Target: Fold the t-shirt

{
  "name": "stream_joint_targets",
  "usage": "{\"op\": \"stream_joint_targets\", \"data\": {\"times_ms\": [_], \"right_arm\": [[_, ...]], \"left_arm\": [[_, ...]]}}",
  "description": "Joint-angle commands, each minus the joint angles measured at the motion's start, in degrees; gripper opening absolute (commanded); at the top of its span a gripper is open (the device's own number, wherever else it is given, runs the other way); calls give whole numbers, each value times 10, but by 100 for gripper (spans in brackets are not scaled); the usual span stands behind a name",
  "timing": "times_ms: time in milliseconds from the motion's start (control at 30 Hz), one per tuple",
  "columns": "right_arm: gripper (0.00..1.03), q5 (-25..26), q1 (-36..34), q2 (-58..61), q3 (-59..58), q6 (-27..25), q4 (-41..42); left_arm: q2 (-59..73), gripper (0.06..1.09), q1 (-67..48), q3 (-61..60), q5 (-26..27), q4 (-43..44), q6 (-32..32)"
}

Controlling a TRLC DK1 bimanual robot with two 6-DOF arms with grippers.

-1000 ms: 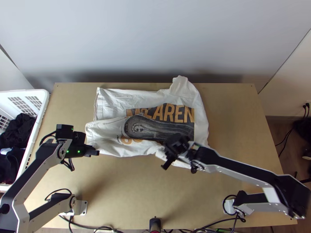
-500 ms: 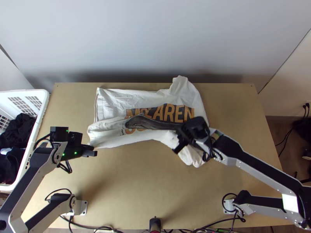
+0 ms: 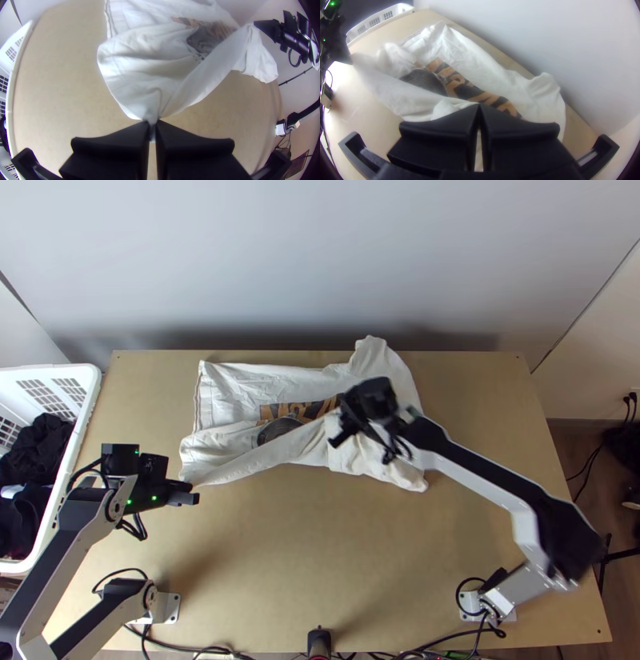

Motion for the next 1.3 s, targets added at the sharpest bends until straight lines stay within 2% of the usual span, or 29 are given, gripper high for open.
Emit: {"op": "stream_joint_targets", "data": {"times_ms": [0,167,200,233,300,333,367,500,633,867,1000,1267], "right_arm": [[3,-7,18,141,111,8,9],[4,-7,13,192,128,33,10],[11,-7,8,196,126,35,10],[27,-7,3,197,123,41,10],[73,-7,-7,187,113,55,8],[91,-7,-10,174,106,61,5],[96,-6,-10,158,96,62,5],[97,-6,-10,56,48,65,4],[97,-6,-1,-45,-7,65,-34],[93,-7,46,-173,-170,66,-73],[93,-7,85,-184,-229,82,-71],[93,-1,126,-142,-262,95,-32]], "left_arm": [[-3,9,-2,-7,0,-9,0],[-5,9,-4,-12,0,-15,1],[-5,9,-5,-11,0,-15,1],[-5,9,-6,-11,0,-15,1],[-4,9,-8,-9,0,-15,1],[-3,9,-10,-7,0,-15,1],[-3,9,-10,-6,0,-15,1],[-3,9,-9,-1,0,-15,2],[-5,9,-9,-2,0,-16,1],[-5,9,-9,-3,0,-13,0],[-2,9,-8,-3,0,-9,-2],[-9,9,-2,-7,1,-8,-3]]}}
